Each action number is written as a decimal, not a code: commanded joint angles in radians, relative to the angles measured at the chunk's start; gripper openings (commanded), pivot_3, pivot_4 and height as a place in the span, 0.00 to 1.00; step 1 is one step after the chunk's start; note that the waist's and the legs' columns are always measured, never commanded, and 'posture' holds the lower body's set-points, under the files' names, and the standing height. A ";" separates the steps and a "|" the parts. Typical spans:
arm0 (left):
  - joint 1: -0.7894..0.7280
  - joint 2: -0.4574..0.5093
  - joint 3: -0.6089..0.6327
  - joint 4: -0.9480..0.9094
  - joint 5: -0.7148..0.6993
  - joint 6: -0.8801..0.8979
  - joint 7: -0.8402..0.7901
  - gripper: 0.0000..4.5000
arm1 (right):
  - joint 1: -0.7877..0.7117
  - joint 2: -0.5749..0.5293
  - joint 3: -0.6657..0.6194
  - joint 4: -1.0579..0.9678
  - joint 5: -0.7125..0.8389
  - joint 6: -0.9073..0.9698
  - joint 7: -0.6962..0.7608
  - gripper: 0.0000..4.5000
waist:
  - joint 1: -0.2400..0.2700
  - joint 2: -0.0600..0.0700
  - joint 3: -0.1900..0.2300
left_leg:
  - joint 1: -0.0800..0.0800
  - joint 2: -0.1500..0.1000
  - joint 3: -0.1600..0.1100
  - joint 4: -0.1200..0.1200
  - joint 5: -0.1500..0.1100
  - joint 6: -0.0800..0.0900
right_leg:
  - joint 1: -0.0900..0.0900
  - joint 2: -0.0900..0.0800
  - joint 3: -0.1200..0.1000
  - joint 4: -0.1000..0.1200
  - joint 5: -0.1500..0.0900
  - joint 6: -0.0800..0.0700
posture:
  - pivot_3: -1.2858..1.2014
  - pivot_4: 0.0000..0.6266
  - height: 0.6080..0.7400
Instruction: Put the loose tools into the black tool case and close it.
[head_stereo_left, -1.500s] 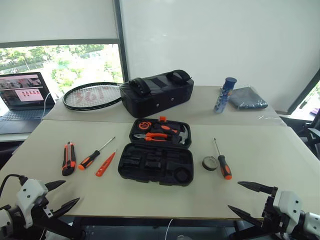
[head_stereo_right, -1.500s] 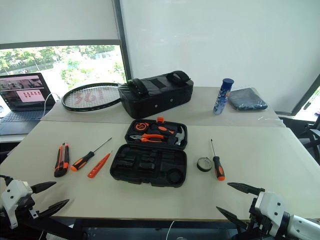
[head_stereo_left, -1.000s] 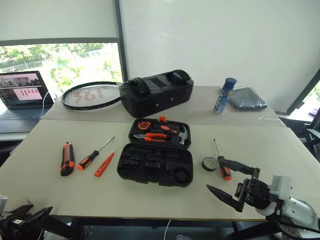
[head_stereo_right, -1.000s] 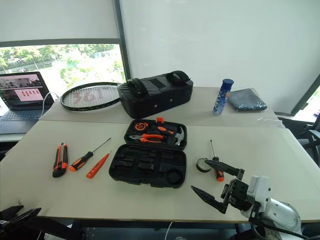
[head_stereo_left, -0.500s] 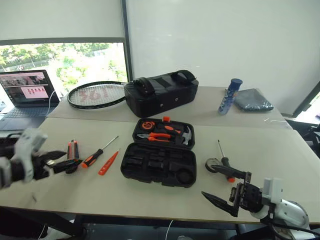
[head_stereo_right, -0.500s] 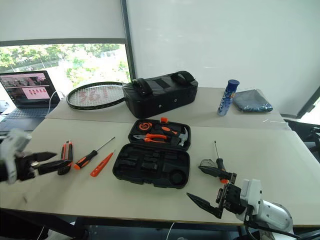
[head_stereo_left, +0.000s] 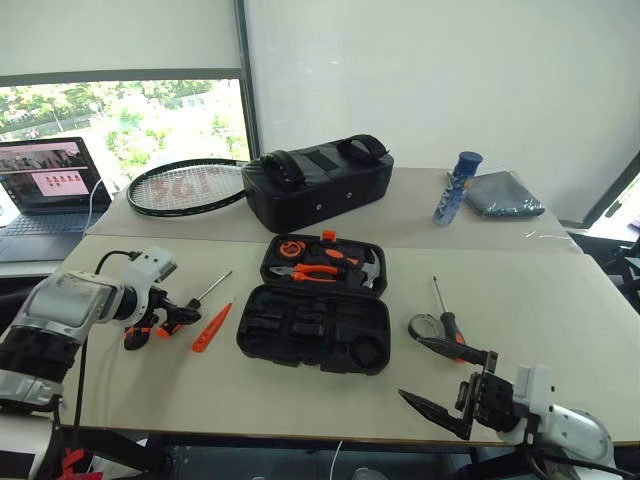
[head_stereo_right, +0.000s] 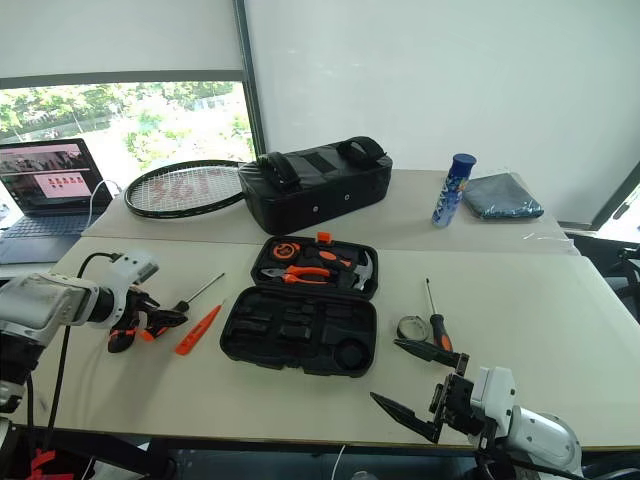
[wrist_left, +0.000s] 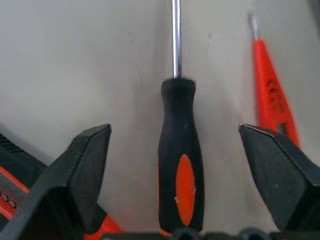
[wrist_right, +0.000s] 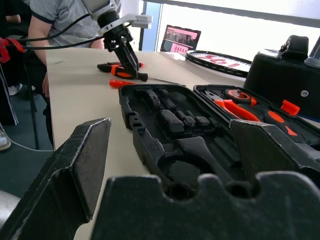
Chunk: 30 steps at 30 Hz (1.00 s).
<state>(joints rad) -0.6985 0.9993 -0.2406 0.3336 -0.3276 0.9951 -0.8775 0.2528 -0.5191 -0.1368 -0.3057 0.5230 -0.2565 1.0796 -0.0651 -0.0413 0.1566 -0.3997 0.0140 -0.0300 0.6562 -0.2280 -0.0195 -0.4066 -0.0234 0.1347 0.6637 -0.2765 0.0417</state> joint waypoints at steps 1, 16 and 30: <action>-0.043 -0.022 -0.010 0.048 0.051 -0.036 -0.037 0.66 | 0.023 -0.001 -0.030 -0.045 0.001 -0.041 -0.012 1.00 | 0.003 0.000 0.000 | 0.000 0.000 -0.001 0.001 0.000 0.000 | 0.001 0.000 -0.001 0.000 0.000 0.000 | 0.52 0.24 1.00; -0.063 -0.116 0.327 0.018 -0.101 -0.549 -0.283 0.18 | 0.081 -0.033 -0.091 -0.099 0.015 -0.020 -0.062 1.00 | 0.028 0.000 0.000 | -0.005 -0.001 -0.008 0.005 0.000 0.000 | 0.001 -0.003 -0.010 0.000 0.000 -0.001 | 0.52 0.24 1.00; -0.294 -0.361 -0.109 0.232 0.391 -1.186 -0.386 0.18 | 0.162 -0.025 -0.166 -0.146 0.059 0.009 -0.134 1.00 | 0.047 0.000 0.000 | -0.005 -0.003 -0.009 0.009 0.000 0.000 | 0.005 -0.003 -0.011 -0.001 0.001 0.000 | 0.52 0.24 1.00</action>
<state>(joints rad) -0.9440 0.6499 -0.3280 0.5048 0.0004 -0.0954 -1.2893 0.4054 -0.5516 -0.2615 -0.4101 0.5380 -0.2636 0.9764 -0.0185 -0.0413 0.1567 -0.4050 0.0114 -0.0391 0.6653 -0.2278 -0.0190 -0.4021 -0.0257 0.1237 0.6631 -0.2758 0.0419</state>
